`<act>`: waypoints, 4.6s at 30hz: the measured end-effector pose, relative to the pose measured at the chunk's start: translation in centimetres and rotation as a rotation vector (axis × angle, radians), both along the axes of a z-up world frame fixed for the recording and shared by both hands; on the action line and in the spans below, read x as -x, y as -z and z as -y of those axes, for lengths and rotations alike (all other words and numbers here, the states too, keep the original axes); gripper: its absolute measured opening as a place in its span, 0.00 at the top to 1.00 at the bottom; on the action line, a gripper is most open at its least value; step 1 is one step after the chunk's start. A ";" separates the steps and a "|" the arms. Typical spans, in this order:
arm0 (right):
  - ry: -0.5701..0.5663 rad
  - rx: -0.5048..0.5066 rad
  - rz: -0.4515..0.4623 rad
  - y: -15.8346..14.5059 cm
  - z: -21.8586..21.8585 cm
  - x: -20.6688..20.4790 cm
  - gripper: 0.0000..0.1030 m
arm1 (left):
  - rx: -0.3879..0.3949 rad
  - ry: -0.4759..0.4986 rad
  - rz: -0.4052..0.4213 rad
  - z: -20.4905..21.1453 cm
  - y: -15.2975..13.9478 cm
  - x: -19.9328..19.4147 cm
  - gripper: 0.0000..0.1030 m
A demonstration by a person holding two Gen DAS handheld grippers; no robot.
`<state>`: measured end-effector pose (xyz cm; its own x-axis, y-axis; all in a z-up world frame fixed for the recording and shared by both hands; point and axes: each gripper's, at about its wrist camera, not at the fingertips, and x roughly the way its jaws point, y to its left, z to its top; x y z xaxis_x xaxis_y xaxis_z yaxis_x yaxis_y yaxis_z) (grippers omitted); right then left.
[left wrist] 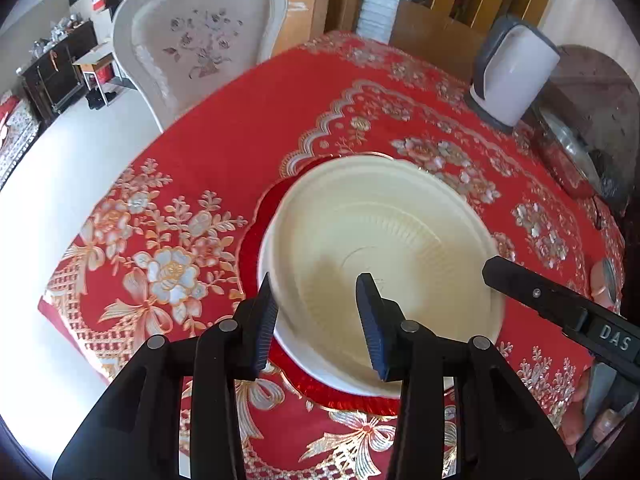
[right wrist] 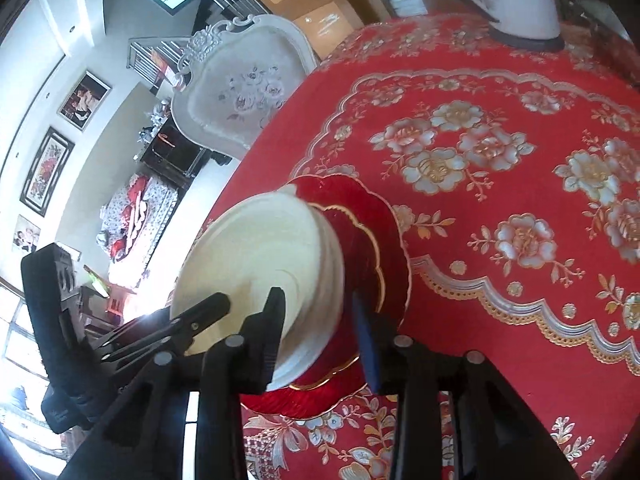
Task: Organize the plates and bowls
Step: 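Open both grippers and withdraw from the stack, then move both grippers to the steel mug-pot with the white handle, then close both grippers on the rim of the steel mug-pot, then carry the steel mug-pot with both grippers and lower it onto the stack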
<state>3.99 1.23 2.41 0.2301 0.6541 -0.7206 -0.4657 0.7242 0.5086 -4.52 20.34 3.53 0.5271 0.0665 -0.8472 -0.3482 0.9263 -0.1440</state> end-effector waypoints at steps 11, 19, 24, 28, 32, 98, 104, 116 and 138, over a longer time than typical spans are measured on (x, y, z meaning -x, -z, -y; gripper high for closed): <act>0.036 -0.047 0.076 -2.4 3.0 1.4 0.65 | -0.148 0.029 0.106 2.7 -4.4 1.5 0.50; 0.082 -0.087 0.092 -2.9 6.4 1.9 0.65 | -0.210 -0.029 0.190 3.1 -5.7 2.3 0.50; 0.170 -0.063 0.186 -4.1 10.1 3.0 0.65 | -0.184 0.073 0.261 8.0 -6.3 0.5 0.50; 0.257 -0.033 0.227 -4.4 13.5 3.3 0.59 | -0.166 0.174 0.288 13.3 -6.0 -2.0 0.50; 0.328 -0.009 0.223 -4.1 16.9 3.0 0.59 | -0.145 0.250 0.319 18.0 -5.5 -4.0 0.50; 0.842 0.180 -0.006 2.2 42.3 -5.3 0.58 | 0.085 0.830 -0.101 46.7 1.5 -23.2 0.50; 0.824 0.215 0.002 2.4 42.3 -5.6 0.59 | 0.028 0.859 -0.151 48.9 2.6 -23.6 0.50; 0.785 0.213 0.030 2.5 41.8 -5.8 0.83 | -0.078 0.885 -0.171 50.2 4.7 -23.3 0.89; 0.559 0.213 0.123 -2.4 31.1 -5.3 0.91 | -0.062 0.702 -0.106 36.7 -0.2 -19.5 0.89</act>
<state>9.32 -29.91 4.79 0.5872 0.2545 -0.7684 -0.0318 0.9558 0.2923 15.02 -16.34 3.72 0.3780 -0.2086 -0.9020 0.3245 0.9423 -0.0820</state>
